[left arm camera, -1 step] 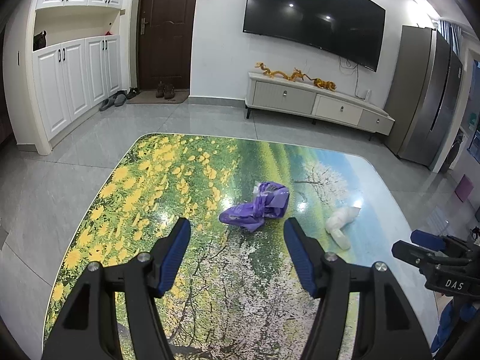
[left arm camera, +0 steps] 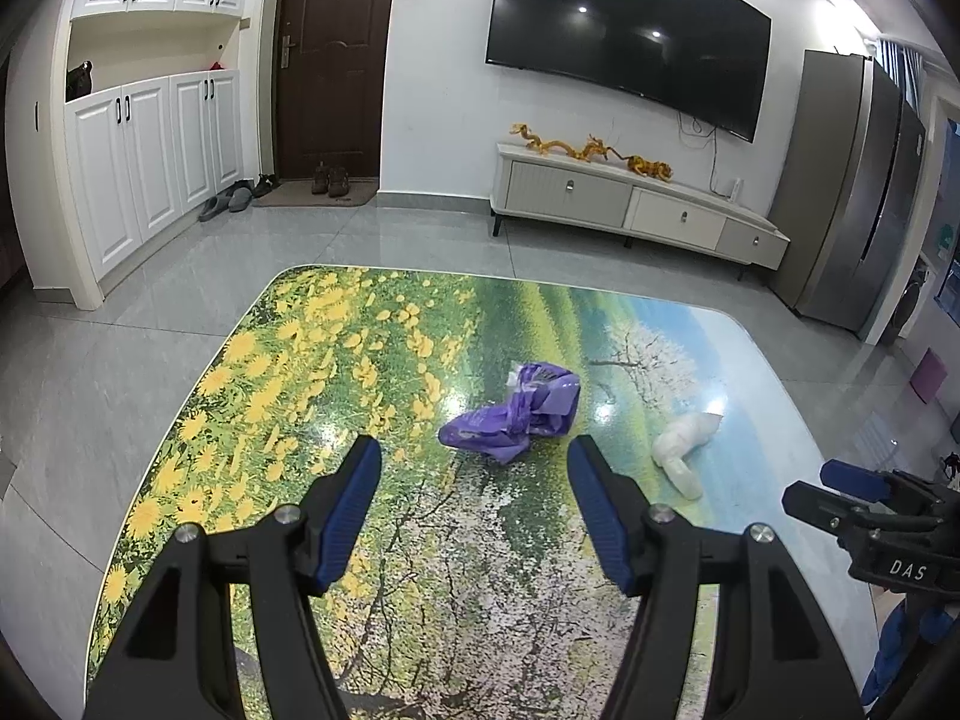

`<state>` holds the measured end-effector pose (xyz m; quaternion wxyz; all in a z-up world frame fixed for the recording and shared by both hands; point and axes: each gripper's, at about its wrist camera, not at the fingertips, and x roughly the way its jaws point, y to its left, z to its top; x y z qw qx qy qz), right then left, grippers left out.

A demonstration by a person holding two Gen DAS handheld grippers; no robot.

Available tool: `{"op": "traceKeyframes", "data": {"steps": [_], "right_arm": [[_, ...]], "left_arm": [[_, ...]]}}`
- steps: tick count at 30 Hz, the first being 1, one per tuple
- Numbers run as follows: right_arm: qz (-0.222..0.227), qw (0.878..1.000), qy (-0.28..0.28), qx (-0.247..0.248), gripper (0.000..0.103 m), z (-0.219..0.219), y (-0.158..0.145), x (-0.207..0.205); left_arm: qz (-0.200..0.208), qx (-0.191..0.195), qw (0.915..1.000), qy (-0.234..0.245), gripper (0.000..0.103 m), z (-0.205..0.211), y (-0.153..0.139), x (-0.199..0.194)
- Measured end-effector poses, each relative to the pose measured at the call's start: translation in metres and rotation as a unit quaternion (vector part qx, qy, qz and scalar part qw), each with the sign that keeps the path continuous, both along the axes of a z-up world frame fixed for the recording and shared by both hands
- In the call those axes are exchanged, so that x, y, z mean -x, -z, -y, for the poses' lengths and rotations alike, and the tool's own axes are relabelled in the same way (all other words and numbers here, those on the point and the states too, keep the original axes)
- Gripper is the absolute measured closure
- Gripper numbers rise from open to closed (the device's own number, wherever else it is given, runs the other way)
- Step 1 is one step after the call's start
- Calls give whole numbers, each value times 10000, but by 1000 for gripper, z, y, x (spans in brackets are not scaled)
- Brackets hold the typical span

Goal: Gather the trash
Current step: 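Move both open tools back over the table toward the purple bag and tissue, then grasp the purple bag with the left tool while the right tool grasps the white tissue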

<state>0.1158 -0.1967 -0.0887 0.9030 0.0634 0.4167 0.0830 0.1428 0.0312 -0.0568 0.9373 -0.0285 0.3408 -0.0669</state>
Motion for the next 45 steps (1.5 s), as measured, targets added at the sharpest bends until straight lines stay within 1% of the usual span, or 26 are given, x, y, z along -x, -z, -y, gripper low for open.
{"op": "traceKeyframes", "data": {"steps": [3, 6, 7, 17, 24, 28, 33, 37, 40, 45], "right_arm": [[-39, 10000, -22, -13, 33, -2, 3, -4], [-76, 10000, -41, -14, 33, -2, 6, -7], [-86, 10000, -48, -18, 33, -3, 7, -8], [-180, 9998, -72, -44, 33, -2, 15, -14], [-223, 9997, -112, -35, 33, -4, 19, -18], [-253, 9995, -160, -47, 33, -7, 21, -23], [-290, 9991, -308, -49, 33, -17, 25, -37], [-343, 9986, -394, -73, 33, -24, 30, -51], [-366, 9984, -424, -109, 33, -26, 34, -62], [-391, 9984, -413, -62, 33, -26, 40, -80]], "left_arm": [[-25, -3, 10000, 5, 39, 0, 3, -4], [-29, 15, 10000, -8, 30, 0, 5, -6], [-24, 19, 10000, -13, 30, 0, 6, -7], [-138, 43, 9999, 12, 29, -1, 15, -13], [-162, 63, 9998, 59, 29, -10, 21, -18], [-157, 55, 9995, 260, 29, -12, 21, -24], [-98, -208, 9974, 684, 28, 1, 22, -36], [-64, -531, 9930, 1057, 28, 18, 25, -47], [-144, -742, 9889, 1275, 28, 31, 31, -61], [-325, -799, 9871, 1351, 28, 42, 42, -83]]}}
